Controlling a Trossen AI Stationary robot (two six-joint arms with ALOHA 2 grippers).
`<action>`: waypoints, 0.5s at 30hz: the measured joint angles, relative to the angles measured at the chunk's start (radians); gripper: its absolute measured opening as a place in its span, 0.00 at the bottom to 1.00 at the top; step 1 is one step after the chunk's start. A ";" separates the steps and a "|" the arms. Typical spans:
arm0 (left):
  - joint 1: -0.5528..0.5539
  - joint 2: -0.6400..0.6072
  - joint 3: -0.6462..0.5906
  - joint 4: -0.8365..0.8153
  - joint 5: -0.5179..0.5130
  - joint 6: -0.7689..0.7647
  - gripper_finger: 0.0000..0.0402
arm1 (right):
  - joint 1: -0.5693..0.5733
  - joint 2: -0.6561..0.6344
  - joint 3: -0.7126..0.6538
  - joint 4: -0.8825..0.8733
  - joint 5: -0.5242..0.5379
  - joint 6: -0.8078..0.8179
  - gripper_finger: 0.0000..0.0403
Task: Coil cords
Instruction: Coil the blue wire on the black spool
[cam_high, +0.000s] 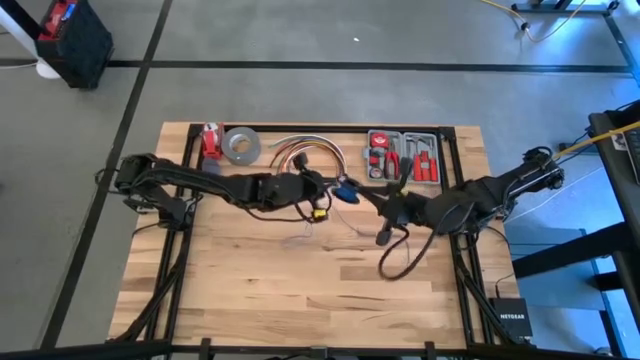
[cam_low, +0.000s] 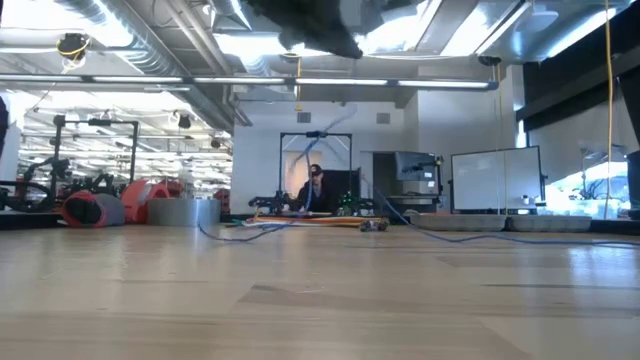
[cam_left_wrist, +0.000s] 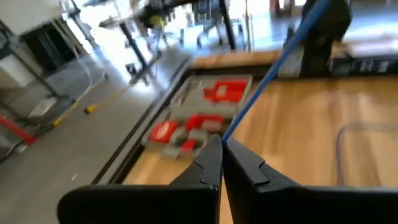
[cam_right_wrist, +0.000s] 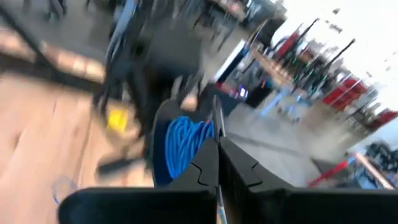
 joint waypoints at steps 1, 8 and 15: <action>0.002 -0.023 -0.002 -0.033 -0.003 0.000 0.00 | 0.001 0.001 0.000 -0.060 0.000 0.043 0.00; -0.019 -0.228 -0.001 -0.194 -0.008 -0.058 0.00 | -0.028 0.053 -0.035 -0.272 0.128 0.189 0.00; -0.056 -0.276 0.000 -0.175 0.049 -0.099 0.00 | -0.143 0.108 -0.104 -0.231 0.107 0.190 0.00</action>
